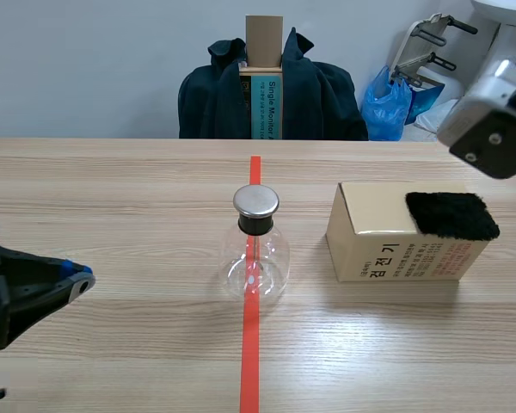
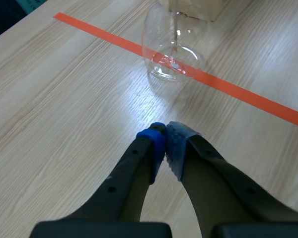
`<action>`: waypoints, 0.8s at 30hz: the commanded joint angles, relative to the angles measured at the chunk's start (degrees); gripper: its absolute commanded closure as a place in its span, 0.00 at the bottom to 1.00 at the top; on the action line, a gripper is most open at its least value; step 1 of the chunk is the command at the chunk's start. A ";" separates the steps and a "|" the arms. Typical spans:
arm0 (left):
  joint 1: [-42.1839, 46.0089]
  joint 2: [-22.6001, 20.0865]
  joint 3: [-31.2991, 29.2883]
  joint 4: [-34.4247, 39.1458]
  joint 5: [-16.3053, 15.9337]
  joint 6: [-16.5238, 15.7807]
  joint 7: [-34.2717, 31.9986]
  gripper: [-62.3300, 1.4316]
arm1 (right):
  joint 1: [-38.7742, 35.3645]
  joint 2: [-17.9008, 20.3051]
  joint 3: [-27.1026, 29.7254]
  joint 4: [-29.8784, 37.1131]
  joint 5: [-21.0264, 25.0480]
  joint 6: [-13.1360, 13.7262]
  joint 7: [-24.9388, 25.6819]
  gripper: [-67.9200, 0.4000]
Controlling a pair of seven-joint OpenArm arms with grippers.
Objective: Do the electroscope experiment.
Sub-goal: 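Bring the plate to the electroscope and point at the metal foil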
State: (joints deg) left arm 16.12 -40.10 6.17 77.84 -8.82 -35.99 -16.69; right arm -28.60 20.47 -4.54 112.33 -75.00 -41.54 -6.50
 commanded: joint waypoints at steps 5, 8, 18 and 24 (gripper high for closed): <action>-13.62 5.40 11.23 -11.47 -0.57 0.02 -4.81 0.93 | 0.90 0.15 0.09 1.31 0.20 -3.32 1.20 0.98; -18.93 8.68 15.21 -17.25 -0.55 0.04 -4.94 0.93 | 2.82 0.17 0.11 1.31 0.17 -3.32 1.62 0.98; -26.99 14.82 22.14 -28.04 0.48 0.90 -6.97 0.93 | 5.88 0.15 0.90 1.27 7.39 1.88 4.68 0.98; -28.52 16.04 22.84 -30.51 0.50 2.40 -7.63 0.93 | 8.74 0.17 -4.46 -3.17 7.15 5.62 9.64 0.98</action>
State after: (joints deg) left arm -11.51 -24.40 29.39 46.19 -7.64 -33.17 -23.20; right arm -21.82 20.47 -7.64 110.56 -67.66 -35.55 3.20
